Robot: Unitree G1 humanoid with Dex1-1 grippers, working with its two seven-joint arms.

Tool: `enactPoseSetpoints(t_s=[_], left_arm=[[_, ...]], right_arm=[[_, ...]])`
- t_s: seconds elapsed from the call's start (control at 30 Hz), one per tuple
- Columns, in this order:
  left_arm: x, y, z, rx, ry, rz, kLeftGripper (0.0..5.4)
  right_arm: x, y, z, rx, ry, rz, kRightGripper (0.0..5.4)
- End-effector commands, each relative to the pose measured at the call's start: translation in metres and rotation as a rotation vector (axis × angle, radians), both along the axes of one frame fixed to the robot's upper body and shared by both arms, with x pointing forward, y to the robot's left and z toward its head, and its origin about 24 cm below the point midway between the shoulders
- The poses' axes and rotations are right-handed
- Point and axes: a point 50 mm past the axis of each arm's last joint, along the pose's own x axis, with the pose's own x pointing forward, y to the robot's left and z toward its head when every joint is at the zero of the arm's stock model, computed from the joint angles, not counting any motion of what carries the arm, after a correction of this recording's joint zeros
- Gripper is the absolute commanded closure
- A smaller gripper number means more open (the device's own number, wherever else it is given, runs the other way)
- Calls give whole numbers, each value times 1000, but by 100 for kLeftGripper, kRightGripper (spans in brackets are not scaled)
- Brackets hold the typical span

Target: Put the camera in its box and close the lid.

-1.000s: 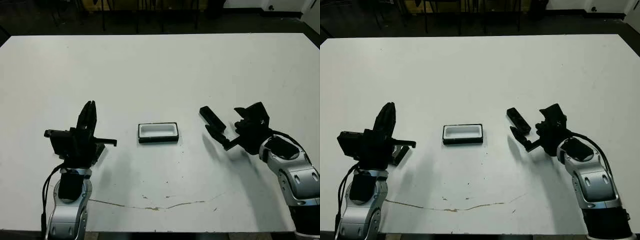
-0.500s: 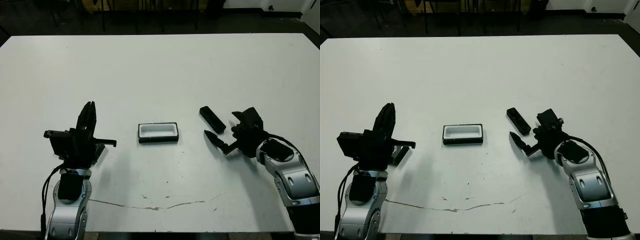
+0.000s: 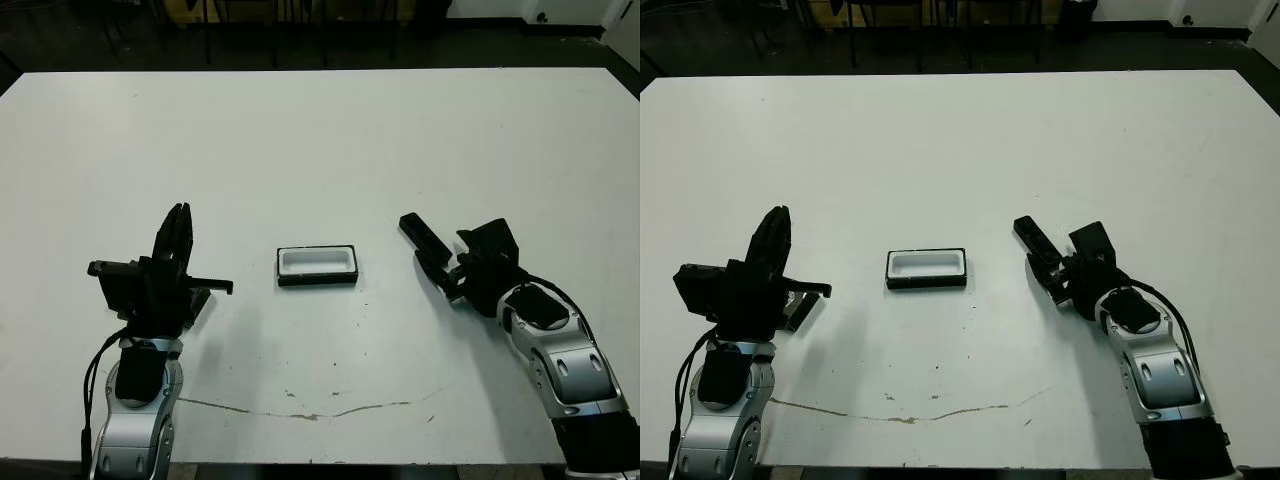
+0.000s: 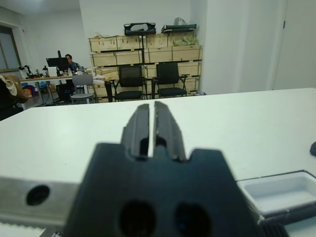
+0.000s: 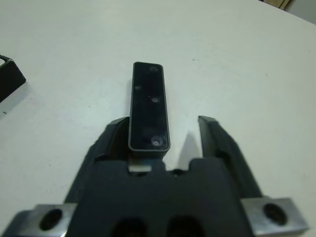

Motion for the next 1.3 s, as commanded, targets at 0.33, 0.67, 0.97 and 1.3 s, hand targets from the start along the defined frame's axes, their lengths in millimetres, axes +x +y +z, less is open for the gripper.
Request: enactPoseSetpoints(t_s=[0.33, 0.67, 0.97, 1.3], left_arm=[[-1, 2, -5, 13, 32, 17, 540], [-1, 1, -4, 10, 39, 20, 540], [0, 1, -2, 3, 29, 7, 540], [0, 1, -1, 5, 27, 8, 540]], right_arm=[[-7, -3, 9, 128, 328, -5, 468], [-8, -11, 40, 150, 217, 38, 487], [13, -22, 88, 216, -93, 140, 487], [51, -3, 122, 160, -17, 607, 487]])
